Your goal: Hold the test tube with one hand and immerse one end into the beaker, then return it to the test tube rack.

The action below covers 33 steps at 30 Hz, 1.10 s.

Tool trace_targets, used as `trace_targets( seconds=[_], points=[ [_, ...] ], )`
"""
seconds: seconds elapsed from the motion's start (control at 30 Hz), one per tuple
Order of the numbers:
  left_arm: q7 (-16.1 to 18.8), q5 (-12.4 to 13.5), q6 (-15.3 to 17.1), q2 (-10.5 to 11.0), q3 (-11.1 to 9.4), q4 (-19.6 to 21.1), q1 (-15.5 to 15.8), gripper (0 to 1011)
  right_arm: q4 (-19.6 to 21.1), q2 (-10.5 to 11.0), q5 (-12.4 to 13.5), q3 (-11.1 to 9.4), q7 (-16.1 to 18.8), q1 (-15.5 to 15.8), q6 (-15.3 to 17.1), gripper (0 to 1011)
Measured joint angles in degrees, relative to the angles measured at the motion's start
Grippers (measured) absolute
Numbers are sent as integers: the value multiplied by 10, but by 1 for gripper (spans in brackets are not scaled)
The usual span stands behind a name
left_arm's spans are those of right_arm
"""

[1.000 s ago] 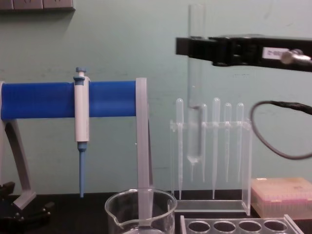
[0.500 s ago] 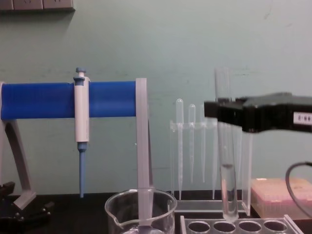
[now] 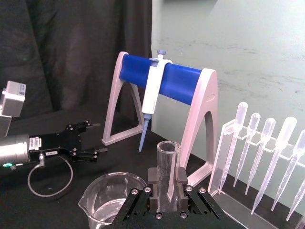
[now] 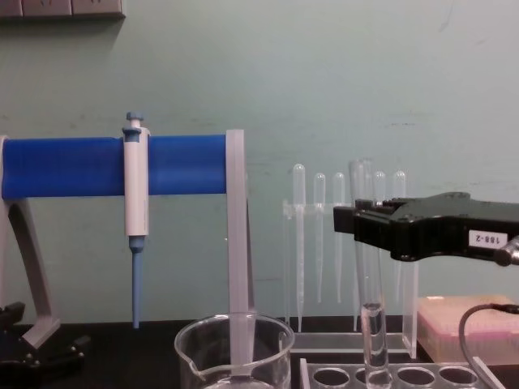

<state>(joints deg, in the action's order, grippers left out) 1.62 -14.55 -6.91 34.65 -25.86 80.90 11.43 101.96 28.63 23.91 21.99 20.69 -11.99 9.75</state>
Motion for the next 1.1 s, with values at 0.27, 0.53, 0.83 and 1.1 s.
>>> trace_targets(
  seconds=[0.27,0.53,0.83,1.1],
  points=[
    [0,0,0,0,0,0,0,1000,-25,-14,-7,4,9,-7,-13,225],
    [0,0,0,0,0,0,0,1000,-34,-16,-16,9,13,-10,-9,225],
    [0,0,0,0,0,0,0,1000,-56,-22,-23,15,19,-12,-7,224],
    [0,0,0,0,0,0,0,1000,-76,-26,-31,23,26,-19,-4,224]
  ],
)
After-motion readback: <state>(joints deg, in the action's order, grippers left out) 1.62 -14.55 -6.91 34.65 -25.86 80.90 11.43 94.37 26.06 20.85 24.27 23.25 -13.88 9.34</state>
